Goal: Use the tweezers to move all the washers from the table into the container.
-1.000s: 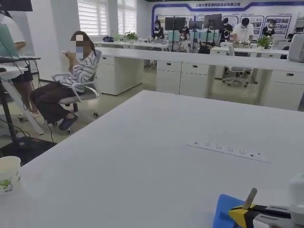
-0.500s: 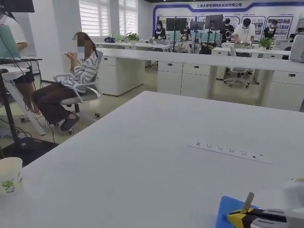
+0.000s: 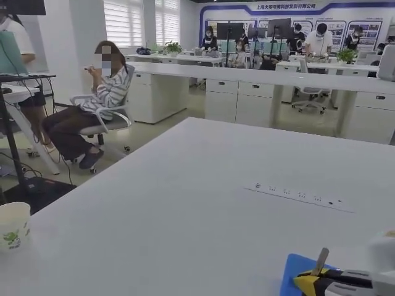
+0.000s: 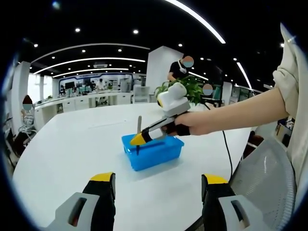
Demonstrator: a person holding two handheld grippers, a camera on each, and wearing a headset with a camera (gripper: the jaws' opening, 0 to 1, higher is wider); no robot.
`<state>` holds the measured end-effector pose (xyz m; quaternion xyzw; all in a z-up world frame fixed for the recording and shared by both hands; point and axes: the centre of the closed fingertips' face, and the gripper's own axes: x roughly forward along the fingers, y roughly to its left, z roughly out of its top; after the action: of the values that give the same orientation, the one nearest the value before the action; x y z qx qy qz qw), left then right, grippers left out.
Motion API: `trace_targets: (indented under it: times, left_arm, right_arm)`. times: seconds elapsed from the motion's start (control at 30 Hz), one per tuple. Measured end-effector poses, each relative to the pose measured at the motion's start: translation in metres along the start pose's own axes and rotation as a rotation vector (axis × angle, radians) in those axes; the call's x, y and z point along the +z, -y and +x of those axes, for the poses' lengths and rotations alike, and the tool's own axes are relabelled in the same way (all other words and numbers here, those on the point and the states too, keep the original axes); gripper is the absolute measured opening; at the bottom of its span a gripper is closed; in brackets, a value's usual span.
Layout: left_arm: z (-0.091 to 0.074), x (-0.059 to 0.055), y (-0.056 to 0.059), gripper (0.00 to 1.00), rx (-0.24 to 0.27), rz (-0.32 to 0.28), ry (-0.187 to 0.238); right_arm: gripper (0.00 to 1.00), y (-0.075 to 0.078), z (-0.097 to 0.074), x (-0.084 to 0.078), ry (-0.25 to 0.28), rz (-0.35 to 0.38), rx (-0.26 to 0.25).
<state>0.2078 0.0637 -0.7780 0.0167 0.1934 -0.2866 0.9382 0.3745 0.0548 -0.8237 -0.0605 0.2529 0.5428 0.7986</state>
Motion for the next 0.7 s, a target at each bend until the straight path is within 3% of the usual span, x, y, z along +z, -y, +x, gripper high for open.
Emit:
trace_targets:
  times: [0.33, 0.7]
  left_arm:
    - [0.0, 0.0, 0.0, 0.73, 0.0, -0.001, 0.003]
    - [-0.001, 0.002, 0.0, 0.73, 0.002, -0.004, 0.012]
  right_arm:
    - [0.04, -0.012, -0.016, 0.018, 0.036, -0.05, 0.004]
    - [0.04, -0.03, -0.044, 0.028, 0.1, -0.041, 0.001]
